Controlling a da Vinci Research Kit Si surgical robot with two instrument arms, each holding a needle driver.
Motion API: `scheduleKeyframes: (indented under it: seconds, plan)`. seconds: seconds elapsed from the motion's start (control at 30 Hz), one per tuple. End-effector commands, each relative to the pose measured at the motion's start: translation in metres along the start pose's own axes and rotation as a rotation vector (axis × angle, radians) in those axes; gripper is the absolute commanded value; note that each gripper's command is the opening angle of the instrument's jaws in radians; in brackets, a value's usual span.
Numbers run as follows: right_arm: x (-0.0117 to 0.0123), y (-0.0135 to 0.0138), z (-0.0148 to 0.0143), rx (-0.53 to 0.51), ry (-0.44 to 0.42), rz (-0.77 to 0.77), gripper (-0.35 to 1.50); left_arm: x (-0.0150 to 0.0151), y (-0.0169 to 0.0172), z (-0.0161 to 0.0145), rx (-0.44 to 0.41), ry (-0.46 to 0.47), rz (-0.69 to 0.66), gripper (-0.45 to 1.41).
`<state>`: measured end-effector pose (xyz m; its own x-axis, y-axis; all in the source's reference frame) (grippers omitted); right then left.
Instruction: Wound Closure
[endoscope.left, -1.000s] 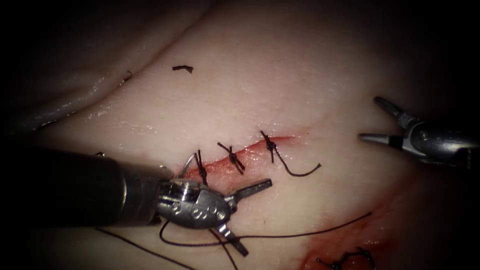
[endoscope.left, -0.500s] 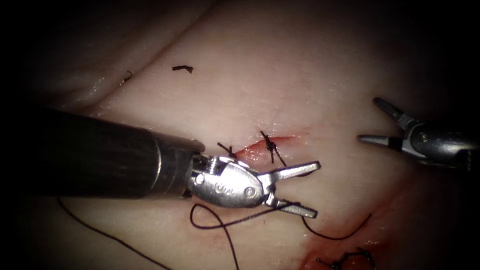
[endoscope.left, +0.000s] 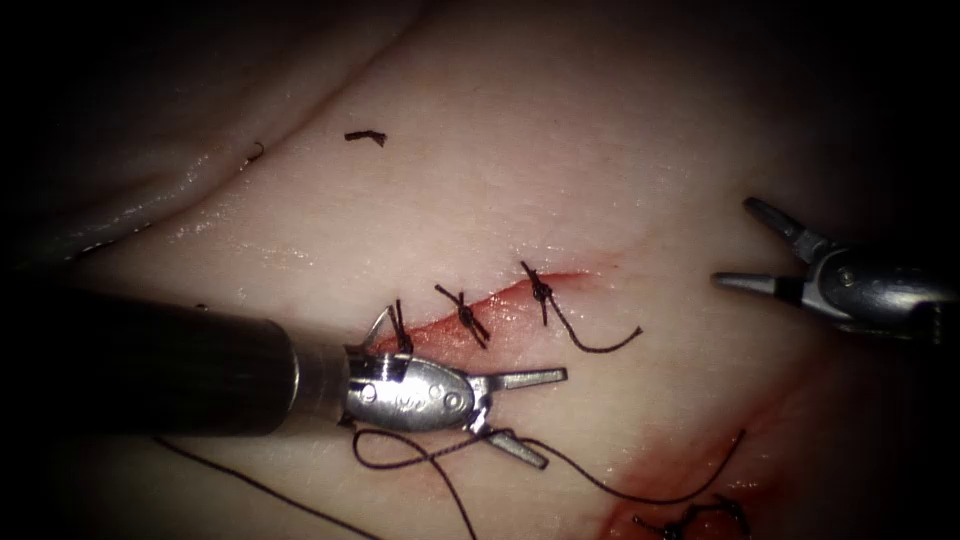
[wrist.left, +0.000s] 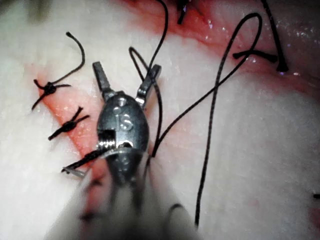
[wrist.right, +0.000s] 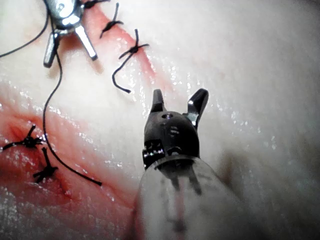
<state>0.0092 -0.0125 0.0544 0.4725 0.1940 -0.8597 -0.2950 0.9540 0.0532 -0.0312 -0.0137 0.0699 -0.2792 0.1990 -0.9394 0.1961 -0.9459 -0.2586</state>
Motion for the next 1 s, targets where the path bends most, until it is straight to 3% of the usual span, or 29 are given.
scheduleKeyframes:
  seconds: [0.03,0.17,0.3,0.43,0.5,0.6,0.7,0.73,0.83,1.0]
  plan:
    - [-0.0002,-0.0007,0.001,0.005,0.002,-0.001,1.25,-0.0013,0.0006,0.0004,-0.013,-0.046,-0.002,1.11]
    - [-0.0003,-0.0009,0.0013,0.015,-0.002,-0.003,1.23,-0.0041,0.0011,-0.0009,-0.053,-0.22,0.031,1.21]
    - [-0.0003,-0.0012,0.0015,0.036,0.003,-0.008,1.2,-0.0053,0.0006,-0.0024,-0.113,-0.344,0.296,1.1]
    - [-0.0003,-0.0014,0.0016,0.044,-0.001,-0.01,1.18,-0.0045,0.0009,-0.0034,-0.152,-0.483,0.361,1.03]
    - [-0.0003,-0.0015,0.0018,0.053,-0.002,-0.012,1.16,-0.0025,0.0009,-0.0041,-0.158,-0.55,0.397,0.79]
    - [-0.0003,-0.0017,0.002,0.061,-0.002,-0.014,1.15,0.0006,0.0001,-0.0044,-0.13,-0.519,0.423,0.48]
    - [-0.0002,-0.0018,0.0021,0.066,-0.001,-0.016,1.15,0.0037,-0.0004,-0.0041,-0.056,-0.454,0.42,0.49]
    - [-0.0003,-0.0018,0.002,0.068,-0.003,-0.016,1.15,0.0058,-0.0009,-0.0034,0.02,-0.403,0.384,0.64]
    - [-0.0003,-0.0018,0.0019,0.076,-0.005,-0.016,1.13,0.0085,-0.0017,-0.0023,0.118,-0.34,0.338,0.8]
    - [-0.0003,-0.002,0.0017,0.082,-0.035,-0.019,1.13,0.0109,-0.0035,-0.0006,0.287,-0.306,0.206,0.78]
